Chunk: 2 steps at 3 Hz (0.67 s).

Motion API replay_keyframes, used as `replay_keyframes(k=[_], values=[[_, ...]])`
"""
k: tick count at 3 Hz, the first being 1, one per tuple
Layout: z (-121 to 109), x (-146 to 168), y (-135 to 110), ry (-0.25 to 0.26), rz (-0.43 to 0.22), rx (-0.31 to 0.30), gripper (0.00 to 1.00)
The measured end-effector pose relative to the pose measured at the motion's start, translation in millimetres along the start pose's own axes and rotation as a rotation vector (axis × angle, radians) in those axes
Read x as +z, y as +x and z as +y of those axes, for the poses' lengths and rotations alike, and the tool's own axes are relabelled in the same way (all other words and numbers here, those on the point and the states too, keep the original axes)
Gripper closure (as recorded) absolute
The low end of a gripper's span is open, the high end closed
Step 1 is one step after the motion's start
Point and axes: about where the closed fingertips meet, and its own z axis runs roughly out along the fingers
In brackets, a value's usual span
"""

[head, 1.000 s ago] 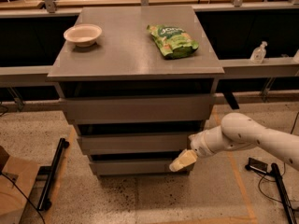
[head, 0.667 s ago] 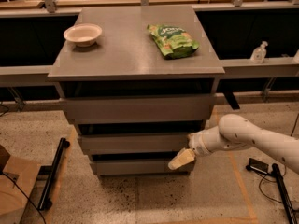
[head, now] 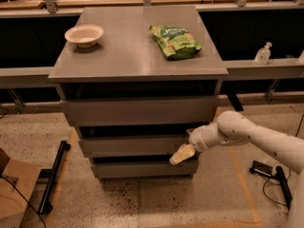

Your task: Open middle drawer

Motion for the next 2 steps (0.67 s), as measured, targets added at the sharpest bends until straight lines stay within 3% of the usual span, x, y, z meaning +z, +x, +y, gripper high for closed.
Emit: replay_keyframes(k=[2], values=[[-31, 19, -8, 0.009, -0.052, -0.012, 0.0]])
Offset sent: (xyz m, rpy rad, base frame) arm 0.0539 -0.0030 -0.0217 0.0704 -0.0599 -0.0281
